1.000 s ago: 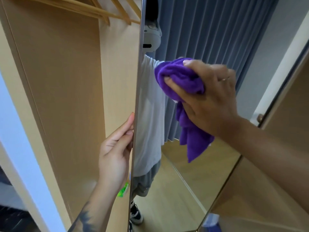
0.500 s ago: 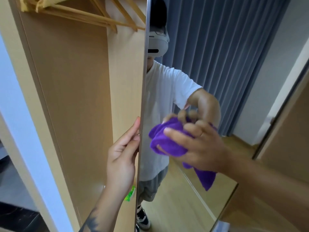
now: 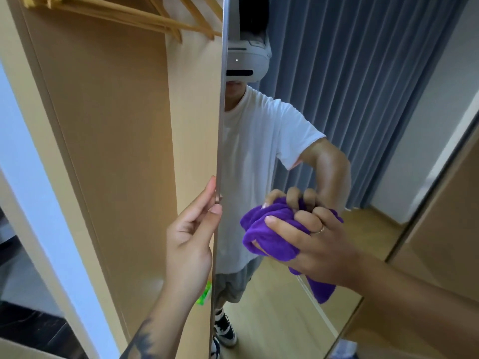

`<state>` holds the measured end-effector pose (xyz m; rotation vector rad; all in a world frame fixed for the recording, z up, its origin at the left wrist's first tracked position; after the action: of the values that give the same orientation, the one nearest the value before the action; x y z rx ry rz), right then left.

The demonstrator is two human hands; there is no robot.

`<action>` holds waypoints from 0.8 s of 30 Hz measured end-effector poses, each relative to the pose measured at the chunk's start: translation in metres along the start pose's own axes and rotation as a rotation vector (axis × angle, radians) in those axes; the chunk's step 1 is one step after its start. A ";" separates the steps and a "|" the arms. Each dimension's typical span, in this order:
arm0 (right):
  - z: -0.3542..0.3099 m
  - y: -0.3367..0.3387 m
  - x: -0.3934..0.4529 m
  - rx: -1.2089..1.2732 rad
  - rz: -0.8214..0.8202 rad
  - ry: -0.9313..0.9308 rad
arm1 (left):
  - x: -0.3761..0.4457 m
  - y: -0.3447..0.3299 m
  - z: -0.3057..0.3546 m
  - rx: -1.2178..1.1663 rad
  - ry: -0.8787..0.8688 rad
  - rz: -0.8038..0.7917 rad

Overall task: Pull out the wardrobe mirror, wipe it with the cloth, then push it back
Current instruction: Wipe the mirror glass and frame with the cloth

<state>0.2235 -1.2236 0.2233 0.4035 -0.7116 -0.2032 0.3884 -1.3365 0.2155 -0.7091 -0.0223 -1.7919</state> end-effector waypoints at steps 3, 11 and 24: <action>0.033 0.012 0.003 -0.090 0.077 -0.067 | -0.001 -0.001 0.000 0.026 -0.016 0.040; 0.050 0.028 -0.009 -0.119 0.165 -0.373 | 0.000 -0.002 -0.005 0.072 -0.086 0.127; 0.099 0.042 0.007 -0.175 0.200 -0.433 | 0.039 -0.008 -0.023 0.126 -0.102 0.148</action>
<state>0.1644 -1.2165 0.3128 0.1174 -1.1444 -0.1628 0.3647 -1.3762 0.2178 -0.6932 -0.1468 -1.5972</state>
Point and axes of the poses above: each hand's wrist, its own x-axis towards the middle knuckle, its own y-axis out of the back of the hand, z = x × y, the point moved 9 cm from there along x, towards the middle knuckle, and after that the axes turned 5 degrees about x, right-handed, at the moved point
